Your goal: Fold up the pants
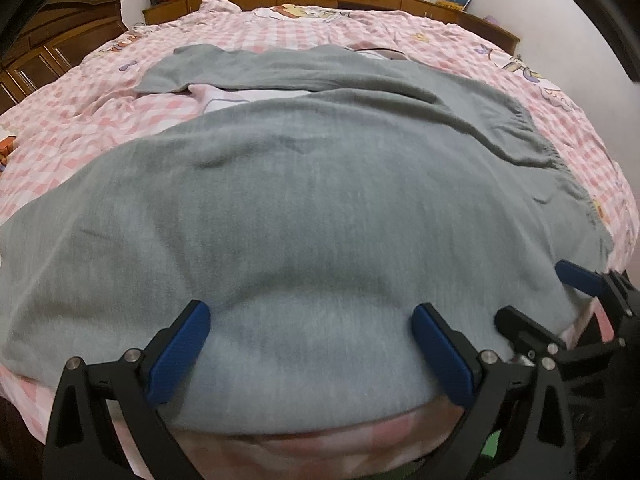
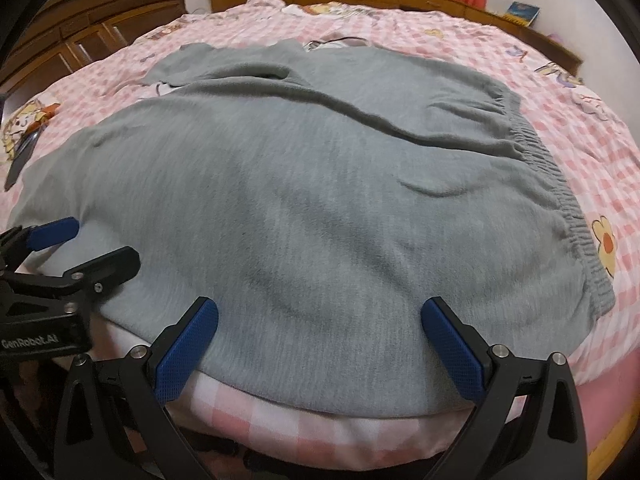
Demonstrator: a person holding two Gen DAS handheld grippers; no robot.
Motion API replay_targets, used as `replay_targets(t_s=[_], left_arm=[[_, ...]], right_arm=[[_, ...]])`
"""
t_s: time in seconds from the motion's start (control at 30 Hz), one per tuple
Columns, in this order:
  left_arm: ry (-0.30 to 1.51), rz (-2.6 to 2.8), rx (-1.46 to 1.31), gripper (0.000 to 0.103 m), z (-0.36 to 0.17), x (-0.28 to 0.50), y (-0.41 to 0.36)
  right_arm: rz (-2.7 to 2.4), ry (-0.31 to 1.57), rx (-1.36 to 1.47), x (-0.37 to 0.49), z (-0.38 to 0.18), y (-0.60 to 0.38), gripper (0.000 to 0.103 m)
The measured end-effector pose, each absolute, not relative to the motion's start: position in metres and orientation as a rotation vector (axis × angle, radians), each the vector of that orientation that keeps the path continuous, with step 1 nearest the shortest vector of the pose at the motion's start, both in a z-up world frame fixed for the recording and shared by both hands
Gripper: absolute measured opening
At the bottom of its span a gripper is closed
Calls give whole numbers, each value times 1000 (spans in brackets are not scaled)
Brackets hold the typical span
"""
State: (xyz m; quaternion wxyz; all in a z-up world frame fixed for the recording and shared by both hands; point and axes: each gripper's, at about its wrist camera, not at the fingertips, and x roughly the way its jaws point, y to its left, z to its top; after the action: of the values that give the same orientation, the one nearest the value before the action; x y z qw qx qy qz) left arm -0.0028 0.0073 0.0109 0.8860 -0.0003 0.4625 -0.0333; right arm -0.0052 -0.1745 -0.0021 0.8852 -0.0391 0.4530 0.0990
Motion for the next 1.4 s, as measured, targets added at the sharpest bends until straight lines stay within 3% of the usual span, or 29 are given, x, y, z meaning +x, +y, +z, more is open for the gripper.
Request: replay_targets(t_s=[0.53, 0.97, 1.17, 1.33, 1.4], left_arm=[[883, 165, -14, 102, 70, 5, 137], [952, 251, -130, 102, 40, 2, 197], [981, 249, -136, 102, 28, 4, 197], [984, 250, -108, 102, 27, 9, 194], [984, 247, -108, 102, 28, 11, 195]], right_arm=[[171, 949, -11, 16, 44, -236, 101], [-51, 977, -42, 46, 44, -315, 96], [-30, 1037, 8, 38, 26, -328, 85], [-19, 1070, 8, 34, 26, -327, 64], [-34, 1074, 13, 35, 29, -334, 64]])
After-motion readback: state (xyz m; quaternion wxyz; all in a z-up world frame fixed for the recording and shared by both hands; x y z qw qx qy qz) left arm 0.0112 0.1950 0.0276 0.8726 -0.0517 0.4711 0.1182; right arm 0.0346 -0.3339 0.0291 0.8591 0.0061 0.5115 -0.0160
